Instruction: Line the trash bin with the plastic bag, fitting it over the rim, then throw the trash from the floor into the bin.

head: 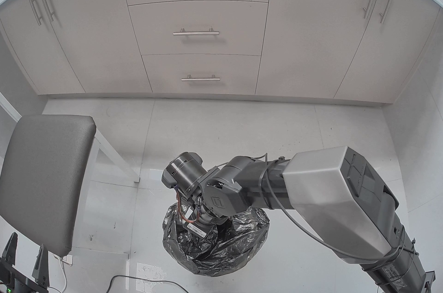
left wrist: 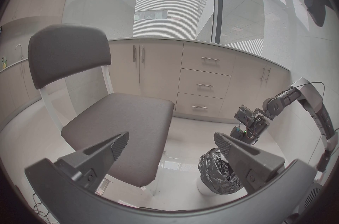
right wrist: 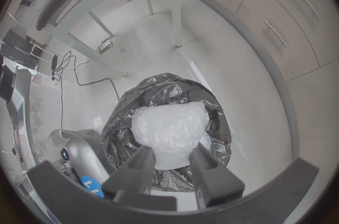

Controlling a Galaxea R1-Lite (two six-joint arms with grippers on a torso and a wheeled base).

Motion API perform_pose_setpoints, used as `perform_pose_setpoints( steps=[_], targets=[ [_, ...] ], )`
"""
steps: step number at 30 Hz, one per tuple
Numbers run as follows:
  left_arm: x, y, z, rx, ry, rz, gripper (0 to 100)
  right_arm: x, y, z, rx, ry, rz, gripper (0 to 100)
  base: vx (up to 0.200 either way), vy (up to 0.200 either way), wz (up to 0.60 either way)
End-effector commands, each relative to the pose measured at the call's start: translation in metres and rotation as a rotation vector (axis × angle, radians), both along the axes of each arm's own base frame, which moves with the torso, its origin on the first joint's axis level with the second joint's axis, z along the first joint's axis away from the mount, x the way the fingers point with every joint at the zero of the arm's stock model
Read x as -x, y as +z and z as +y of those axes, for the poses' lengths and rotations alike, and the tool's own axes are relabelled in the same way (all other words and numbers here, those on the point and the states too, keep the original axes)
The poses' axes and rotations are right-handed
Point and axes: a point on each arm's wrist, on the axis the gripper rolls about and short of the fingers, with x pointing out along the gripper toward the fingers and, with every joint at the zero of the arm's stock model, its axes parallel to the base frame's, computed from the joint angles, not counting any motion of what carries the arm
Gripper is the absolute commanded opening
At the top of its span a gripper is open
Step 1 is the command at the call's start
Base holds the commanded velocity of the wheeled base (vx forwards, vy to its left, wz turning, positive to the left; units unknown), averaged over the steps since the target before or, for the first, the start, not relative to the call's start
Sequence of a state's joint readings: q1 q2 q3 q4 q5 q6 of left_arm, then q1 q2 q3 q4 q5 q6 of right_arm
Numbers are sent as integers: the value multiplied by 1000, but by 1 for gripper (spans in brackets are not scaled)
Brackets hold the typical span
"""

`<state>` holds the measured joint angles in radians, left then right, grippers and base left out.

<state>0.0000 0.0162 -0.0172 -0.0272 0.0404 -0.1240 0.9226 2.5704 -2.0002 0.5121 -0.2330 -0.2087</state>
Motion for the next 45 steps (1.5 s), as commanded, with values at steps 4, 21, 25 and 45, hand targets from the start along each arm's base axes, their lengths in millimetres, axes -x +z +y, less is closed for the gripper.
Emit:
perform_pose_setpoints(
  steps=[4, 21, 25, 45],
  targets=[
    [1, -1, 0, 11, 4, -15, 100, -11, -9, -8, 26, -7, 7, 0, 0, 0, 0],
    [1, 0, 0, 37, -5, -18, 100, -32, -54, -24, 77, -81, 63, 0, 0, 0, 0],
    [1, 0, 0, 37, -3, -18, 100, -32, -59, -24, 87, -78, 69, 0, 0, 0, 0],
    [1, 0, 0, 37, -2, -18, 100, -31, -45, -22, 59, -80, 45, 100, 0, 0, 0]
  ],
)
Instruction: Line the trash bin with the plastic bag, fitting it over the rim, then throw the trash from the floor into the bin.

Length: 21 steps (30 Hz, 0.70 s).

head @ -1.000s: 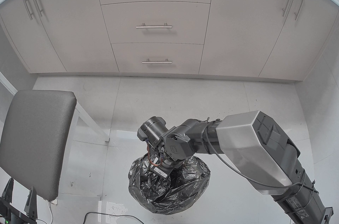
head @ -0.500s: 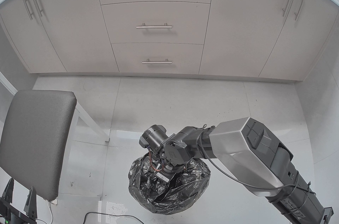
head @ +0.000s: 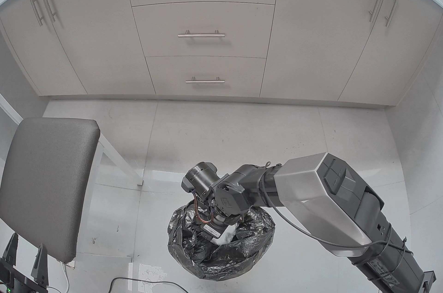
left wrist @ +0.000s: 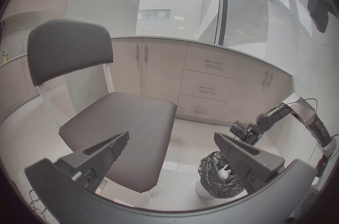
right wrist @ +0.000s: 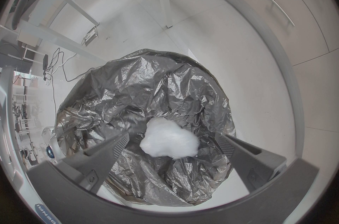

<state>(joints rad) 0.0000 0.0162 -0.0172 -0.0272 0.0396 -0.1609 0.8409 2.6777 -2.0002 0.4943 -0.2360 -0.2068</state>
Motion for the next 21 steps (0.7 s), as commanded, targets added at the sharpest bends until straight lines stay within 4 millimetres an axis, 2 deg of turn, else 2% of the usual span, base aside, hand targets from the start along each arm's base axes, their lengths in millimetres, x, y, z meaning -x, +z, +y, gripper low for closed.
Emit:
perform_pose_setpoints(
  steps=[1, 13, 21],
  targets=[
    [1, 0, 0, 0, 0, -16, 100, 2, 8, 2, -12, 6, -11, 100, 0, 0, 0],
    [1, 0, 0, 0, 0, -16, 100, 3, 21, 3, -30, 8, -29, 100, 0, 0, 0],
    [1, 0, 0, 0, 0, -16, 100, 9, 9, 8, -11, 19, -16, 100, 0, 0, 0]
  ],
)
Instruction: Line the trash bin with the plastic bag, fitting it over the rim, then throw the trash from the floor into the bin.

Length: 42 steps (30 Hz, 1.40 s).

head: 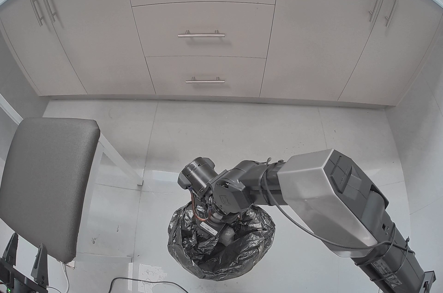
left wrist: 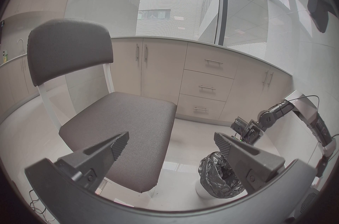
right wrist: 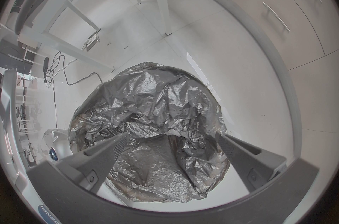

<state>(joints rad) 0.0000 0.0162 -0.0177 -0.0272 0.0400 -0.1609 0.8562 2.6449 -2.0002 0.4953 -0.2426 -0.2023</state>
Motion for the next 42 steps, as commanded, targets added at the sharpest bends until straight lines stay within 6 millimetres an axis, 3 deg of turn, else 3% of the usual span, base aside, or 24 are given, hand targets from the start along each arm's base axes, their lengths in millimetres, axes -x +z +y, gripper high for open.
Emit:
perform_pose_setpoints(
  steps=[1, 4, 5, 21, 30, 42],
  targets=[
    [1, -1, 0, 0, 0, -16, 100, 5, -8, 4, 13, 14, 11, 100, 0, 0, 0],
    [1, -1, 0, 0, 0, -16, 100, 6, -10, 5, 16, 17, 15, 100, 0, 0, 0],
    [1, -1, 0, 0, 0, -16, 100, 6, -12, 5, 18, 17, 17, 0, 0, 0, 0],
    [1, -1, 0, 0, 3, -16, 100, 3, -27, 2, 38, 7, 38, 0, 0, 0, 0],
    [1, -1, 0, 2, 4, -14, 100, -13, -76, 5, -35, -47, -9, 0, 0, 0, 0],
    [1, -1, 0, 2, 4, -16, 100, -16, -130, -9, 32, -71, 43, 0, 0, 0, 0]
  ],
)
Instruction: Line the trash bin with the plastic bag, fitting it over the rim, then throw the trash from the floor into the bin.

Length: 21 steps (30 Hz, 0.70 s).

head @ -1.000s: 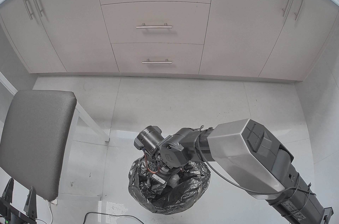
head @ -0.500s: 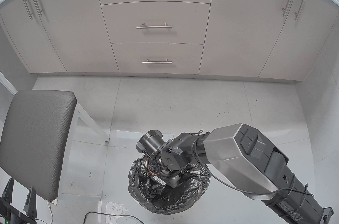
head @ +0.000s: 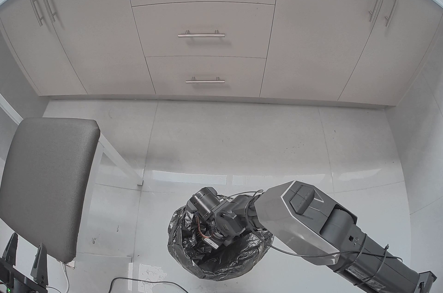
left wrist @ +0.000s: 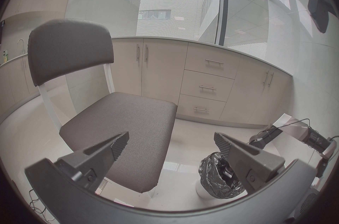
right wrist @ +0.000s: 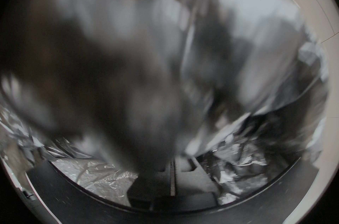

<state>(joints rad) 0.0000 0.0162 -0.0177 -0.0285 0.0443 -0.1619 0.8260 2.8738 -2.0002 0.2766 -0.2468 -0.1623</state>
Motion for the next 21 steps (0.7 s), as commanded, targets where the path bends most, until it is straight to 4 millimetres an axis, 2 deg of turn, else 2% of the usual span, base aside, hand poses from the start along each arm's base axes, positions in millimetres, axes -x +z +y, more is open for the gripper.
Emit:
perform_pose_setpoints(
  steps=[1, 12, 21],
  targets=[
    [1, -1, 0, 1, 2, -15, 100, 2, -31, -8, 46, -7, 42, 0, 0, 0, 0],
    [1, -1, 0, 1, 0, -15, 100, -9, -66, -26, 72, -54, 34, 0, 0, 0, 0],
    [1, -1, 0, 1, 0, -15, 100, -9, -83, -30, 76, -56, 24, 0, 0, 0, 0]
  ],
)
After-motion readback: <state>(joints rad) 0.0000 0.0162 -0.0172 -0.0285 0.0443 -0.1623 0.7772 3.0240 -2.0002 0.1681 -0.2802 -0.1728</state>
